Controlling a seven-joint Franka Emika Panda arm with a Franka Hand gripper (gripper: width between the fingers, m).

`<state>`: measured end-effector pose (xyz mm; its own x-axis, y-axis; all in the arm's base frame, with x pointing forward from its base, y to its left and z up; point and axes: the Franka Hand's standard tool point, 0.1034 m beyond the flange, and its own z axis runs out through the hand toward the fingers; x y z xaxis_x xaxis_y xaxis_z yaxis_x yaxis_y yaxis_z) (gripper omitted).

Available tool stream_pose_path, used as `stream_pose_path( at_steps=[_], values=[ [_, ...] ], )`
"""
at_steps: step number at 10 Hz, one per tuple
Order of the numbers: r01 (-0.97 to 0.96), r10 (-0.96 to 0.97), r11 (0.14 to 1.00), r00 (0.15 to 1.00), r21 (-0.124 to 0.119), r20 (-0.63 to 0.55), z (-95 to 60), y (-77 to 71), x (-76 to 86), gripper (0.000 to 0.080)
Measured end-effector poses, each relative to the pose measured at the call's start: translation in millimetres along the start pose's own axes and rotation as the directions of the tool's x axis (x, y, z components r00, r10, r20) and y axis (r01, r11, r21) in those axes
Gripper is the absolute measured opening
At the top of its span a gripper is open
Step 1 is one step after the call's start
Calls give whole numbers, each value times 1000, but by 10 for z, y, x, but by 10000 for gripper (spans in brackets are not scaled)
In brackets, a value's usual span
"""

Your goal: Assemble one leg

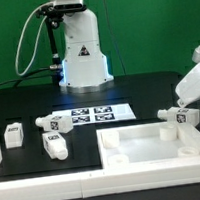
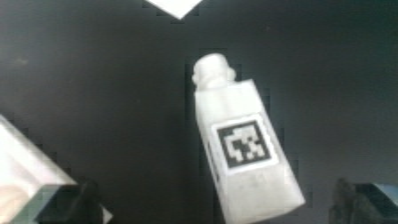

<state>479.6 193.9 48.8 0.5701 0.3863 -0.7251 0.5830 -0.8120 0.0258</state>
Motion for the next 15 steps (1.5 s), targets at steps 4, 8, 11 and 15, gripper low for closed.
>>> stream_pose_path(
  at_steps=[4,8,11,15],
  values=[
    [6,-6,1000,1000,-3,21,130,-16,66,649],
    [9,-6,998,998,-54,63,282,-71,106,649],
    [7,-3,998,998,-58,66,316,-40,112,649],
    [3,11,996,989,-94,147,431,-50,42,649]
  ],
)
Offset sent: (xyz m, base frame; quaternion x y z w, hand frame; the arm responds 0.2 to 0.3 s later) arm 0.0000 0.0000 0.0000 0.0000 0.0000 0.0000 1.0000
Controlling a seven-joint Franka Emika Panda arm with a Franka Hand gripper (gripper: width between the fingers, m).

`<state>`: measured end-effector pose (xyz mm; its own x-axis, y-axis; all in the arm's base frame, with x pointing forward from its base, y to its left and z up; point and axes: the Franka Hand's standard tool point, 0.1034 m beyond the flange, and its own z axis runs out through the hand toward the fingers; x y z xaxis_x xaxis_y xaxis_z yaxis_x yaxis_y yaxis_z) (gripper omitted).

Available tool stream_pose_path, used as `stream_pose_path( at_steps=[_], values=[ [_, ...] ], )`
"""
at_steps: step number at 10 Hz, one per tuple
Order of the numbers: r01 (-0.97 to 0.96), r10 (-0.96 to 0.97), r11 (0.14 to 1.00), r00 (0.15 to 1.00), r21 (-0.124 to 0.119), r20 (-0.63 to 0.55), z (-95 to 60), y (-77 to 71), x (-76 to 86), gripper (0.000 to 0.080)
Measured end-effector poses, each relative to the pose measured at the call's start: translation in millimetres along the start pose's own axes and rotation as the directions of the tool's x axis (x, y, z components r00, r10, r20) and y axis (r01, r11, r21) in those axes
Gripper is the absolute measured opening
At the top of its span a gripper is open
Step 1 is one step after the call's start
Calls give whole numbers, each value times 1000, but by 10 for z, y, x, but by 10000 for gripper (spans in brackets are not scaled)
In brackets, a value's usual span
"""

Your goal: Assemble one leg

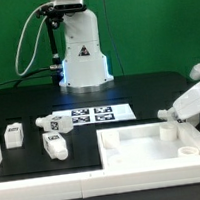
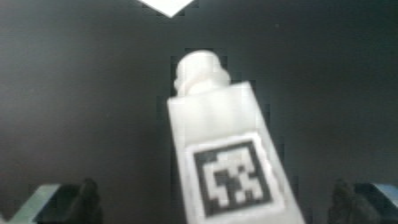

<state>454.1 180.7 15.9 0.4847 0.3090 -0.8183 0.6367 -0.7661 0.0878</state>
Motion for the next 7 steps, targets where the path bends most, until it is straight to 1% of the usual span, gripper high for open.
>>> stream_pose_path(
  at_steps=[1,3,4,5,6,7],
  values=[
    [-4,4,1000,1000,-15,2,16,-33,19,649],
    [1,-1,1000,1000,-15,-8,22,-42,31,649],
    [1,-1,1000,1000,-14,-7,27,-43,33,525],
    [1,-1,1000,1000,-14,-7,29,-43,34,525],
    [1,-1,1000,1000,-14,-7,31,-43,36,388],
    [2,-2,1000,1000,-14,-7,30,-43,34,284]
  ],
)
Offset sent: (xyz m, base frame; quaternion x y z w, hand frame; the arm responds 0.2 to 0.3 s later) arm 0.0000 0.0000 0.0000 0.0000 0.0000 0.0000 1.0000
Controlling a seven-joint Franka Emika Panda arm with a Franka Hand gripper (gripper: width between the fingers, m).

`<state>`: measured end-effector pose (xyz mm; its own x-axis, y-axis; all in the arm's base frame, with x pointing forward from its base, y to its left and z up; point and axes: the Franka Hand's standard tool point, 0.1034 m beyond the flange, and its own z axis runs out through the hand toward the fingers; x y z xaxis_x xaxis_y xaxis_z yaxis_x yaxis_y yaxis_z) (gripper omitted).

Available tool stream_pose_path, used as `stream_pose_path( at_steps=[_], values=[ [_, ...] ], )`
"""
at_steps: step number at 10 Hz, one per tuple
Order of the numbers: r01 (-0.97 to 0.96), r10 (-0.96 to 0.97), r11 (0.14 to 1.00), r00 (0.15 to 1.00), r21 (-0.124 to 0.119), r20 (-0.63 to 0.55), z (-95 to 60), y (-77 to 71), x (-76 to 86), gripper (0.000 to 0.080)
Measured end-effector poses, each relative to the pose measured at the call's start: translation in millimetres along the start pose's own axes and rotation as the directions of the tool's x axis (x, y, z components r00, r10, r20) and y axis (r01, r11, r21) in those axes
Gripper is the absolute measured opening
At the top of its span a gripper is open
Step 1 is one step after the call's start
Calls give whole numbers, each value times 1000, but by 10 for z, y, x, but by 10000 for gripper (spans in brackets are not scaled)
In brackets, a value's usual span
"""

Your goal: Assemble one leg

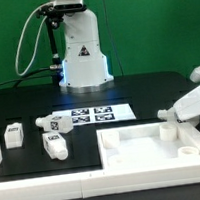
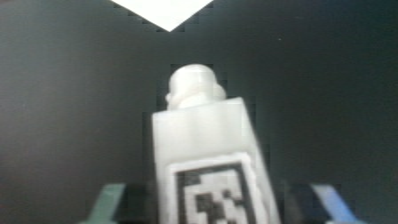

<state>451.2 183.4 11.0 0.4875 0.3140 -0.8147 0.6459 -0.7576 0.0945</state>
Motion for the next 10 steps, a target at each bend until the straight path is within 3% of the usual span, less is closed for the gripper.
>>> stream_pose_path(
  at_steps=[2,6,7,8,10],
  values=[
    [9,-9,1000,1000,11,-3,-25,28,-14,284],
    [-120,169,958,970,262,-173,-557,964,-716,284],
    [-140,199,950,960,279,-199,-569,1116,-761,284],
    [-140,223,951,928,277,-298,-627,1223,-656,284],
    [-143,258,952,851,269,-458,-677,1249,-627,284]
  ],
)
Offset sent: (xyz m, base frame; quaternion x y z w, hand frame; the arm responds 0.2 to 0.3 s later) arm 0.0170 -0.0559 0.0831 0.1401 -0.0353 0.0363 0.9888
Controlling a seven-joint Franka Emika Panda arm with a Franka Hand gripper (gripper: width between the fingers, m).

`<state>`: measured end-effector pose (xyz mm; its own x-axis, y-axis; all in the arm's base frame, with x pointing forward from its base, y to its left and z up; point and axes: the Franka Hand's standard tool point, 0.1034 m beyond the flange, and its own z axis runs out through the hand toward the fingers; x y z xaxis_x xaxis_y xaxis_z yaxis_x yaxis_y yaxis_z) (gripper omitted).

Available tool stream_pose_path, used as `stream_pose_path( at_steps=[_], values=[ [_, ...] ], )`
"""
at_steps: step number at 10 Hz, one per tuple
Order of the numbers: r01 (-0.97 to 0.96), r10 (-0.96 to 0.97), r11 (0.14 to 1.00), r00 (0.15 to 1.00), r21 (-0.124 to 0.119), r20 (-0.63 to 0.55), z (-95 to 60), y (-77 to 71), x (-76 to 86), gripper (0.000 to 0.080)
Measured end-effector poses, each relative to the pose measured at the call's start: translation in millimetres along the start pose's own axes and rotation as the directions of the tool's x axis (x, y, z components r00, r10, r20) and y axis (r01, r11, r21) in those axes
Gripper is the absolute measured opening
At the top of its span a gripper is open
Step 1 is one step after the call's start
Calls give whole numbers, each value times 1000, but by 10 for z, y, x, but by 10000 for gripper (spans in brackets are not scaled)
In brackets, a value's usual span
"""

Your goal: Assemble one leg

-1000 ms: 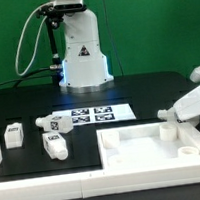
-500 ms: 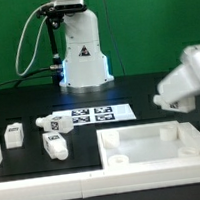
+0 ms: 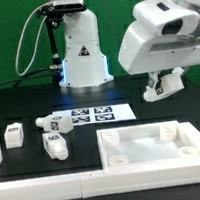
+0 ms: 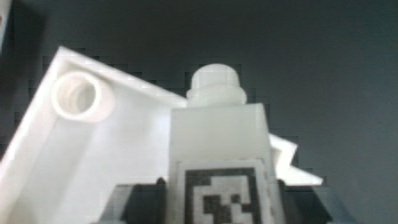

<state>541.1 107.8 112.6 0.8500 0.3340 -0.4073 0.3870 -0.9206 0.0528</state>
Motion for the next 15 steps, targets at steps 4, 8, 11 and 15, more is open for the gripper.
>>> stream_pose_path(
  at_steps=[4,8,11,15],
  values=[
    [-46,80,986,973,158,-218,-454,190,253,284],
    [-53,122,987,865,154,-487,-638,430,421,284],
    [-65,109,994,734,91,-671,-572,644,552,284],
    [-94,60,996,550,10,-833,-551,876,692,284]
  ],
)
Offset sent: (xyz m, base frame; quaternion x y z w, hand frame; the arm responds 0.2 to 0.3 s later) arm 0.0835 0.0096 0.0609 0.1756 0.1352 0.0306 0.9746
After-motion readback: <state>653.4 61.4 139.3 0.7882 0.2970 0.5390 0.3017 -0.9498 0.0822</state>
